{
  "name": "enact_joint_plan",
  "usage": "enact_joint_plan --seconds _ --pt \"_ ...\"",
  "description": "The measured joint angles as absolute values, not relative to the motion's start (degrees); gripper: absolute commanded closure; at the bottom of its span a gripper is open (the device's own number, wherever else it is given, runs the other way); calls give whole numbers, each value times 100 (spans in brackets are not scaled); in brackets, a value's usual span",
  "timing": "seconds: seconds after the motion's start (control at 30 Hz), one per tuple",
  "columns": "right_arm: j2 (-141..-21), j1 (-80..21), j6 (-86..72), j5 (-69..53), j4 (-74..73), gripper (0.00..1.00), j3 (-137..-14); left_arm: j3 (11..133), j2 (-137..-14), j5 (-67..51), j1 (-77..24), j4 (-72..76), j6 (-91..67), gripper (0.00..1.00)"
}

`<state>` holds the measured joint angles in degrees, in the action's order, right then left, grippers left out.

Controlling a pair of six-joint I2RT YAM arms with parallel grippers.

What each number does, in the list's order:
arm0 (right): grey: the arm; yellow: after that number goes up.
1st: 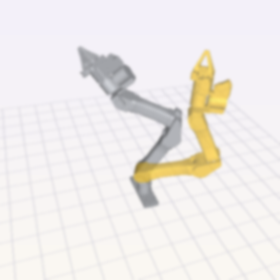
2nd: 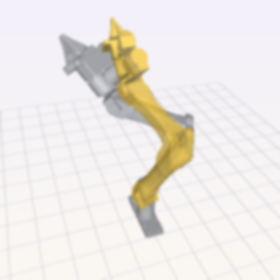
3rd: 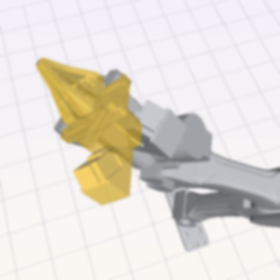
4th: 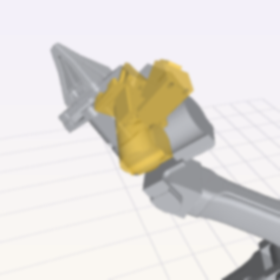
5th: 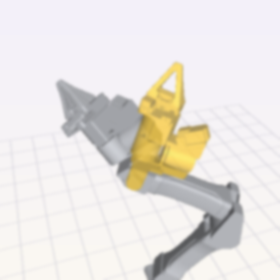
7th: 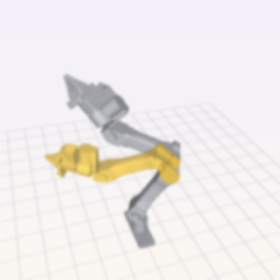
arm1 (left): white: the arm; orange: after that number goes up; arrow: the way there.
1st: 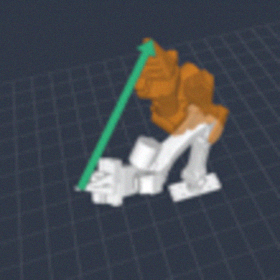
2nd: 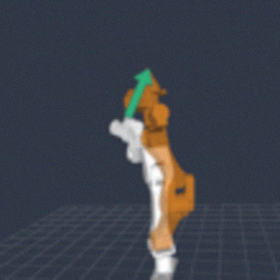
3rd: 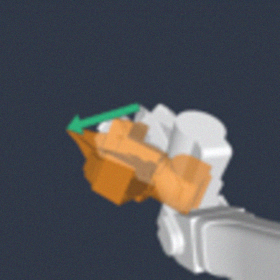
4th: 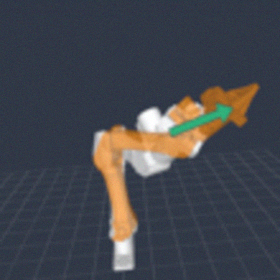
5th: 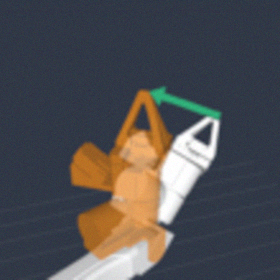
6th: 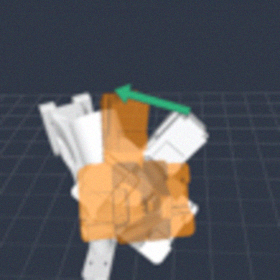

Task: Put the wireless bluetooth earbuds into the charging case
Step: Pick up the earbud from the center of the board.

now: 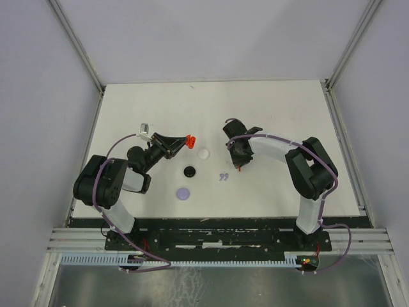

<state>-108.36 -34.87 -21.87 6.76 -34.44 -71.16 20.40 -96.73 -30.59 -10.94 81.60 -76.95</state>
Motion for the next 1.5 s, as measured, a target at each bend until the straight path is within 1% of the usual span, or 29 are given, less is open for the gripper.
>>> enact_joint_plan --seconds 0.13,0.47,0.6,0.7,0.87,1.0,1.23,1.33,1.5 --pt "-10836 -3487 -2187 685 -3448 82 -7118 2038 -9673 -3059 -1094 8160 -7695 97" --pt "-10763 -3487 -2080 915 -3409 92 -7122 2038 -9673 -3081 -1094 8160 -7714 97" --pt "-10291 -3487 -1865 1024 -3205 97 -7091 2040 -9673 -3177 -1085 8158 -7793 97" --pt "-9625 -3487 -1664 1013 -2759 97 -7017 2075 -9673 -3264 -1083 8112 -7822 97" --pt "-8560 -3487 -1396 722 -1393 98 -6512 2235 -9609 -3398 -1092 7811 -7883 97" --pt "-8128 -3487 -1114 362 123 98 -5741 2340 -9472 -3511 -1116 7559 -7887 97" --pt "-8103 -3487 -701 -346 2486 98 -4351 2414 -9454 -3658 -1260 7404 -7990 97" --pt "-8250 -3487 -609 -674 3577 98 -4027 2458 -9465 -3677 -1330 7400 -8042 97" --pt "-8466 -3507 -489 -1103 4783 98 -3837 2497 -9638 -3765 -1382 7575 -8318 97"
